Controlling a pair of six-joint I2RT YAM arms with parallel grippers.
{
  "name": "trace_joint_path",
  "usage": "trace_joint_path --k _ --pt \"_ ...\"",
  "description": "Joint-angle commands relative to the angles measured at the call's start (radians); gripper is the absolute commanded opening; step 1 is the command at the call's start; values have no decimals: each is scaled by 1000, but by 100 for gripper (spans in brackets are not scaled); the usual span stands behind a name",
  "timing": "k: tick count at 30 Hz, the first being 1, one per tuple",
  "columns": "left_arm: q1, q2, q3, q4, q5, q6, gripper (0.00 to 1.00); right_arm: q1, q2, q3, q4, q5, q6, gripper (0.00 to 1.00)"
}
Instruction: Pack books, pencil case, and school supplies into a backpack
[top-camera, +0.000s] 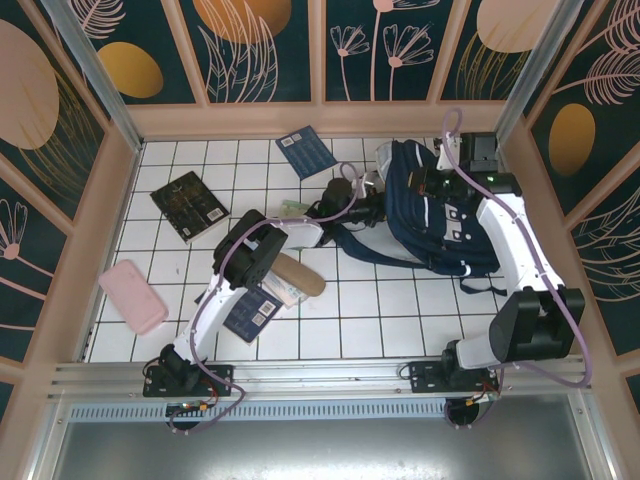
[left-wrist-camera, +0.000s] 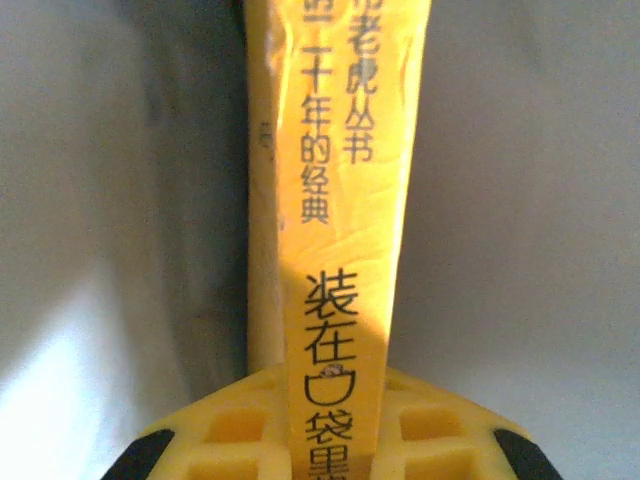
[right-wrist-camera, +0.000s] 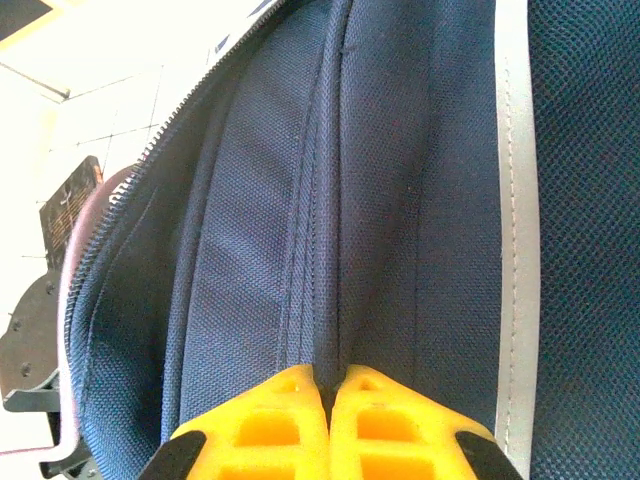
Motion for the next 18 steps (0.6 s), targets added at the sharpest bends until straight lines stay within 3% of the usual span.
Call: trace_joint_path --k 1,3,7,13,16,18 --pt "-22 36 125 -55 82 86 0 19 -4 55 72 -75 -36 0" --pt "-37 73 195 -109 79 86 0 25 3 56 71 -80 -38 0" --pt "-65 155 375 -380 26 203 0 39 17 68 66 -80 -42 0" --pt "-67 218 399 -423 -92 187 0 41 17 65 65 -82 -42 0" --pt "-66 237 435 -464 -101 201 10 41 12 57 64 -73 -42 0" --pt "-64 224 434 -493 -100 225 31 41 10 56 65 -68 -46 0"
